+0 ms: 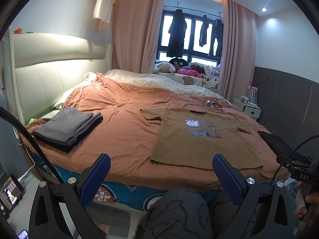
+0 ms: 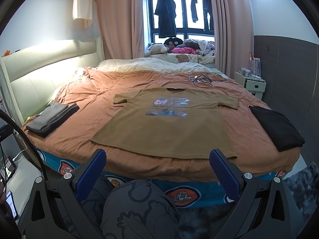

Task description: Fold small clothes

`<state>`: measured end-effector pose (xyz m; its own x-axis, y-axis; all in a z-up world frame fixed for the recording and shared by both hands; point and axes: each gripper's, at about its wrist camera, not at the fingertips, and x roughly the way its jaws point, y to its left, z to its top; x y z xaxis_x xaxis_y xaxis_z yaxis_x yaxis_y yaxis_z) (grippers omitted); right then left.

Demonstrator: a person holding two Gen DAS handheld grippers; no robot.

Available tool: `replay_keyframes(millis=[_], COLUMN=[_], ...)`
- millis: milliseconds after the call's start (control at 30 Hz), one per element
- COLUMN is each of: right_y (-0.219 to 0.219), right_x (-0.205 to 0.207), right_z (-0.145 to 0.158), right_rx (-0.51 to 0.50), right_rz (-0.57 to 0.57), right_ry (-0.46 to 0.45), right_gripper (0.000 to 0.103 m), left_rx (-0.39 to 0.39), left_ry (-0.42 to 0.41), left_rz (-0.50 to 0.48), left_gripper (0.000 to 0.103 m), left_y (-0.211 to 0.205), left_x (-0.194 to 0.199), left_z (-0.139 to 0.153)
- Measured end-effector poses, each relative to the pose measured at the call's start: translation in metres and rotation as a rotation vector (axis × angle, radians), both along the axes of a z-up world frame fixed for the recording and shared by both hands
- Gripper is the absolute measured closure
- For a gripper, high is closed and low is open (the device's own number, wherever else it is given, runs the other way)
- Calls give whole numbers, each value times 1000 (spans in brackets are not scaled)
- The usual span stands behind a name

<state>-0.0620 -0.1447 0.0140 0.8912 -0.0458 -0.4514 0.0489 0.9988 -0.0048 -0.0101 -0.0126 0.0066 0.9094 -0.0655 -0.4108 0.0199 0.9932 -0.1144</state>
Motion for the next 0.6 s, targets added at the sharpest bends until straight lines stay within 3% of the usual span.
replay_keyframes(millis=[600], right_y=[2], right_x=[12], right_z=[-3], right_rx=[-5], right_rz=[3], right_ry=[11], right_gripper=[0], left_rx=[-16], left_ry=[2], left_rz=[12], left_gripper=[0], left_y=[10], left_x=[0], left_z=[0])
